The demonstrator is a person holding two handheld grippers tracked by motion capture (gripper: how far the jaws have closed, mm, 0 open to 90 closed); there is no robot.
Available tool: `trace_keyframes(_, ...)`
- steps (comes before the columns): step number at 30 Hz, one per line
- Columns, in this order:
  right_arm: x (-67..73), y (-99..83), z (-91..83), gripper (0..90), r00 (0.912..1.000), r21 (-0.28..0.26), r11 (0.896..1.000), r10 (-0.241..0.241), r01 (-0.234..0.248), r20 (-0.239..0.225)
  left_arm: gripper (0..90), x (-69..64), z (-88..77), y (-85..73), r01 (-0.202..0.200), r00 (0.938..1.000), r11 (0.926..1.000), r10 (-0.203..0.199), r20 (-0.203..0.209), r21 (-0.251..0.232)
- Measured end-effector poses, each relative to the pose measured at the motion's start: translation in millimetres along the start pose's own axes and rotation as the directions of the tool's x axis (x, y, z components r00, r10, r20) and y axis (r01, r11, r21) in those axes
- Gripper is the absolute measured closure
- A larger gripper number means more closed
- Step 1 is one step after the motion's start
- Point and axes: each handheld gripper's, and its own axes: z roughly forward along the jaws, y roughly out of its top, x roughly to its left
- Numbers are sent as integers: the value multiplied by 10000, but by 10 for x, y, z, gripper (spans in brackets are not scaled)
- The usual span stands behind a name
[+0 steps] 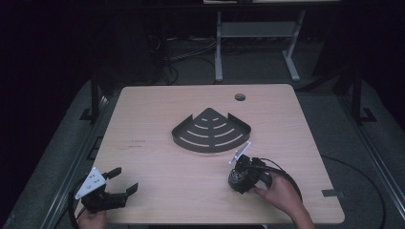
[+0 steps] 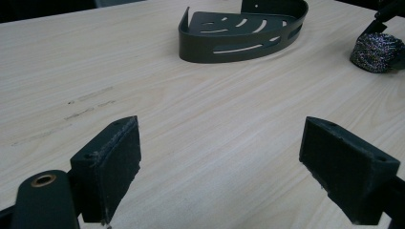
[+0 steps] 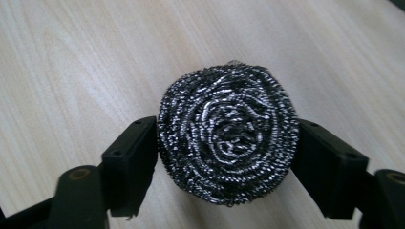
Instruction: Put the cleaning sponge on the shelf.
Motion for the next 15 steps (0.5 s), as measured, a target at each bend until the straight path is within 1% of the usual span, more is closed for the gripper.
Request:
trace_keyframes(1,7,4,5,302,10000,8,10000,-78,78,4,133,-1,-1,2,-4,10000,10000,4,4,-19)
trace_keyframes(3,14,10,6,310,10000,52,10000,-71,71,-12,133,-1,-2,2,-7,10000,10000,7,-1,-22)
trace_keyframes(15,24,45,2,327,9996,166,9995,-278,279,-78,133,2,-6,1,23,10000,10000,-23,-16,-16)
